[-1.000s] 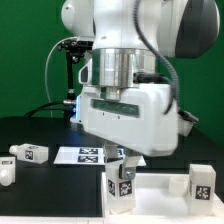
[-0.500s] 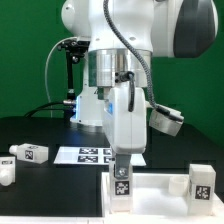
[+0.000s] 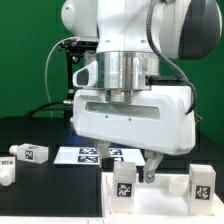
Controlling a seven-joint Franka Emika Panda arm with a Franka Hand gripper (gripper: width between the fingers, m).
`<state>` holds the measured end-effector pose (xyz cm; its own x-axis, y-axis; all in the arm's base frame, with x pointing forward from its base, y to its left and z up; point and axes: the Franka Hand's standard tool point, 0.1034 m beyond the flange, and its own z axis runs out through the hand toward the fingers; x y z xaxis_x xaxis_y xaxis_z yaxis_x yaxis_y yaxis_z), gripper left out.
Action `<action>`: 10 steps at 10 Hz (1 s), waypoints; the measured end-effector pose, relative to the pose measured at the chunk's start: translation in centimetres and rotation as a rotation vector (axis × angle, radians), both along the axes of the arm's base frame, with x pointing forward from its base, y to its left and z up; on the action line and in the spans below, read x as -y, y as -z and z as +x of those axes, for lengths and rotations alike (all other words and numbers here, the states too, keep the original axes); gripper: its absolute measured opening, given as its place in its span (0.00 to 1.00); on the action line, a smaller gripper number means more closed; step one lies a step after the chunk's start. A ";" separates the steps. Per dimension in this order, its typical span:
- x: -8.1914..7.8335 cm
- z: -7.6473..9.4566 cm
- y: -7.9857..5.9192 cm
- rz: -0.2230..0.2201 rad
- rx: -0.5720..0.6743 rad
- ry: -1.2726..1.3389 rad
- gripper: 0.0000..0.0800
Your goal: Assemble square table
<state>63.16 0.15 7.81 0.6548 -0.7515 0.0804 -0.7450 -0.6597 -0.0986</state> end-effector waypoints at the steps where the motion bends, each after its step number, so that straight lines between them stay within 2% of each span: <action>1: 0.1 0.0 0.0 -0.011 0.000 -0.082 0.81; 3: 0.1 0.0 0.0 -0.038 -0.003 -0.267 0.81; 4: 0.3 0.4 -0.3 -0.074 -0.011 -0.499 0.81; 5: 0.4 0.4 -0.2 -0.080 -0.013 -0.578 0.81; 6: 0.4 0.4 -0.1 -0.076 -0.013 -0.543 0.81; 7: 0.4 0.4 -0.1 -0.074 -0.013 -0.525 0.70; 8: 0.4 0.4 -0.1 -0.067 -0.013 -0.478 0.46; 9: 0.4 0.4 -0.1 -0.060 -0.013 -0.424 0.46; 10: 0.4 0.4 -0.1 -0.053 -0.012 -0.371 0.36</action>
Offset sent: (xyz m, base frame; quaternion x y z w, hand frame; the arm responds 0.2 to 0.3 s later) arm 0.0198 0.0134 0.0079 0.0119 -0.0366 -0.3687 0.9287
